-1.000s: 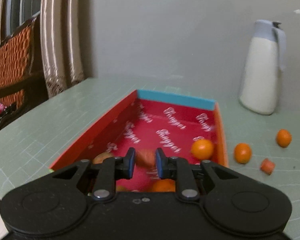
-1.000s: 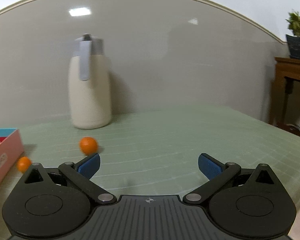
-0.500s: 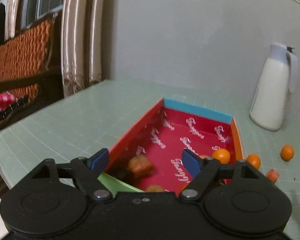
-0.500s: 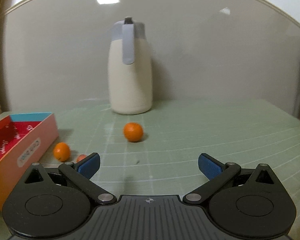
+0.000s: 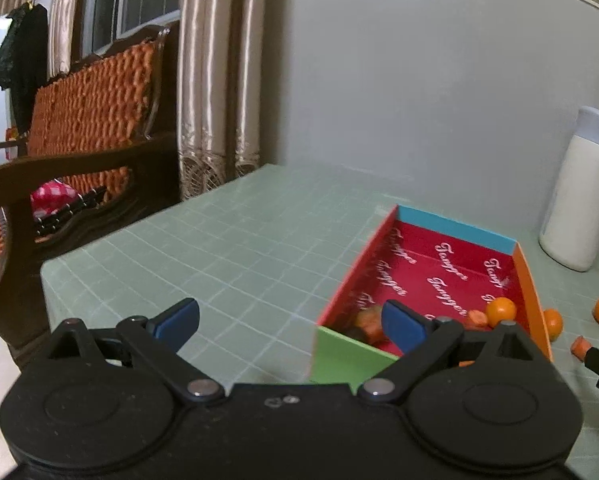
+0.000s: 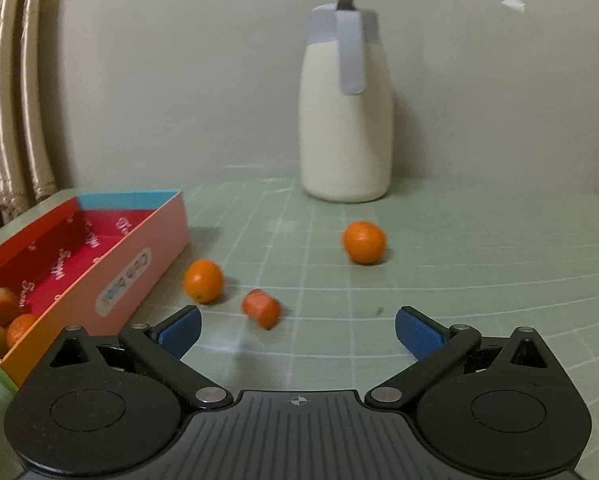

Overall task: Organize fruits
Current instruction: 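Grasp the other carrot chunk with the right gripper, then carry the carrot chunk with the right gripper into the box and open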

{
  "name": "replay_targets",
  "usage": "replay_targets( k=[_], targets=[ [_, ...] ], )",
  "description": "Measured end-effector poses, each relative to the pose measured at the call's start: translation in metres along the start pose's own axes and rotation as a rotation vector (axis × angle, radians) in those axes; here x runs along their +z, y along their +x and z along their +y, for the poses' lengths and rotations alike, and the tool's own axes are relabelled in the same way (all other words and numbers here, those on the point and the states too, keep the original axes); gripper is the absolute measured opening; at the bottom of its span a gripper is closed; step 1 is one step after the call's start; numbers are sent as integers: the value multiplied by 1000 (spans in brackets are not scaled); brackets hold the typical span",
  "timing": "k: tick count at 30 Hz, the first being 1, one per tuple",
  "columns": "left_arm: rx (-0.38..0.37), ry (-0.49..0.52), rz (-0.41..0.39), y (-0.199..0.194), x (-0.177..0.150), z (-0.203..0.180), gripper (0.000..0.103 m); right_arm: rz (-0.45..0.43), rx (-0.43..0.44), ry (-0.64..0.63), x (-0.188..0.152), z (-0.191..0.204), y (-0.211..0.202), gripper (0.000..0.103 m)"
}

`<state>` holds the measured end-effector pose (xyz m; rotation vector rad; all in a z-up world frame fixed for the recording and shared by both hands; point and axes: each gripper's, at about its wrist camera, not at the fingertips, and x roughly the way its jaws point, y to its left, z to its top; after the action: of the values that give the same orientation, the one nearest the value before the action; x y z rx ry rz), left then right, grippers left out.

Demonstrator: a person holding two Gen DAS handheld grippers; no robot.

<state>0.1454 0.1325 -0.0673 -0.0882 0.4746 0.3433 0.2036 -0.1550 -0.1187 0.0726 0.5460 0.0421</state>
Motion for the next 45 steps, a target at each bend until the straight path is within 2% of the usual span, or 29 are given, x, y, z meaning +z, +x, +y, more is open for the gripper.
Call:
replay_targets(
  k=[6,8,9,10,15,17,18,21,23,24,25,33,37,41,45],
  targets=[
    [16,10,4,1,-4,10,92,24,10,-42,4,12,13,102],
    [20,10,7,2,-4,13,92,35,15,-57,6,15,19,97],
    [23,10,8,2,-5,15,92,43,17,-64,7,16,21,87],
    [26,9,10,2,-5,15,92,57,17,-70,7,16,25,84],
    [30,6,23,5,-7,20,92,108,10,-57,8,14,39,83],
    [35,0,29,5,-7,21,92,116,15,-62,9,15,42,75],
    [35,-3,31,6,-7,21,92,124,16,-64,9,15,43,66],
    [33,-19,38,7,-7,23,92,121,22,-60,8,14,43,61],
    [30,-27,47,8,-7,24,92,113,24,-65,8,15,42,51],
    [29,-33,50,9,-7,25,92,109,25,-69,8,16,42,37],
    [27,-39,52,9,-7,25,92,105,28,-76,8,17,41,27],
    [35,-58,61,11,-6,29,92,94,46,-94,7,20,36,26],
    [52,-81,62,11,-6,33,92,27,64,-82,11,22,24,26],
    [83,-117,54,10,-5,41,92,-107,156,-84,17,30,-1,26],
    [105,-146,72,13,-4,47,93,-174,284,-137,16,50,-20,26]
  ],
)
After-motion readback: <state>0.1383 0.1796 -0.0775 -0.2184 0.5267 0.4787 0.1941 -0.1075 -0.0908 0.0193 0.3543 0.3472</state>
